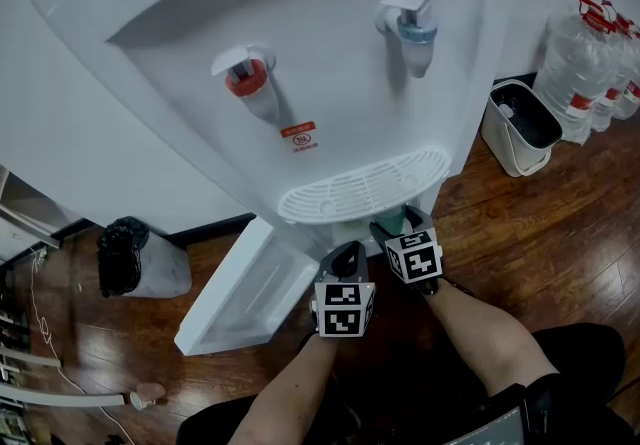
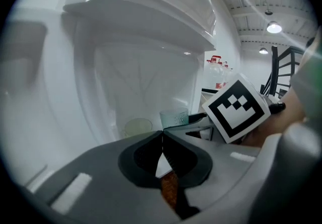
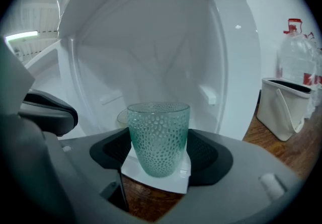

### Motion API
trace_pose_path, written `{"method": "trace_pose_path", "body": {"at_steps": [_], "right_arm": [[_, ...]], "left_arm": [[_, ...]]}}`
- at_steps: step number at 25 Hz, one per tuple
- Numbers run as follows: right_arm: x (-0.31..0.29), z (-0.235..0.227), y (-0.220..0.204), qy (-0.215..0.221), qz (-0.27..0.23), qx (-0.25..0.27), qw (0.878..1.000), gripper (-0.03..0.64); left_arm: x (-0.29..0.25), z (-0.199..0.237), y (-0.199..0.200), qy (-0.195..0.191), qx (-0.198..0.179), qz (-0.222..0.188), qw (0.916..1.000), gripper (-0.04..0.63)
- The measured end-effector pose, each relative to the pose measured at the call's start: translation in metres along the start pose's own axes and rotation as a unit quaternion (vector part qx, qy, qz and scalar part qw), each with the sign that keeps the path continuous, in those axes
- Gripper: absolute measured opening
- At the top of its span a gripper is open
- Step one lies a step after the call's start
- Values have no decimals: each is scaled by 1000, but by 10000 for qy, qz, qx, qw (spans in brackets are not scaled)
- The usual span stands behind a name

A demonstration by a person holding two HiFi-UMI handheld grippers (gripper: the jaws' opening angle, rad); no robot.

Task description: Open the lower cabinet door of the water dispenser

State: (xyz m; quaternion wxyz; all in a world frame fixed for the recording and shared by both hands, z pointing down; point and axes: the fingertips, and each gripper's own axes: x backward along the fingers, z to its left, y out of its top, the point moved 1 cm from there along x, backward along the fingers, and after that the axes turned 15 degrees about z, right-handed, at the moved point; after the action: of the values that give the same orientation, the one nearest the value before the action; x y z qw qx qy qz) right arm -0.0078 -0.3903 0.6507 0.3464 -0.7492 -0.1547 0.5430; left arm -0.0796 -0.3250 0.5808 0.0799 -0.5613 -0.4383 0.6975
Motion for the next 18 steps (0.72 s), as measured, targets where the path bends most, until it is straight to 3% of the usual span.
{"method": "trace_pose_path", "body": {"at_steps": [7, 11, 15, 18], "right_arm": [[-19, -6, -4, -116, -145, 150, 9997, 348], [-32, -3, -11, -123, -156, 278, 9994, 348], [-37, -6, -7, -97, -248, 134, 9996, 347], [-39, -6, -5, -43, -301, 243, 9992, 348]], "left_arm": [[-26, 16, -10, 75, 176, 25, 9998, 0], [-34, 25, -18, 70, 562, 153, 9983, 0], [-33, 24, -20, 98, 422, 217, 9988, 0], [-29, 30, -21, 192, 623, 201, 9977, 0]]}}
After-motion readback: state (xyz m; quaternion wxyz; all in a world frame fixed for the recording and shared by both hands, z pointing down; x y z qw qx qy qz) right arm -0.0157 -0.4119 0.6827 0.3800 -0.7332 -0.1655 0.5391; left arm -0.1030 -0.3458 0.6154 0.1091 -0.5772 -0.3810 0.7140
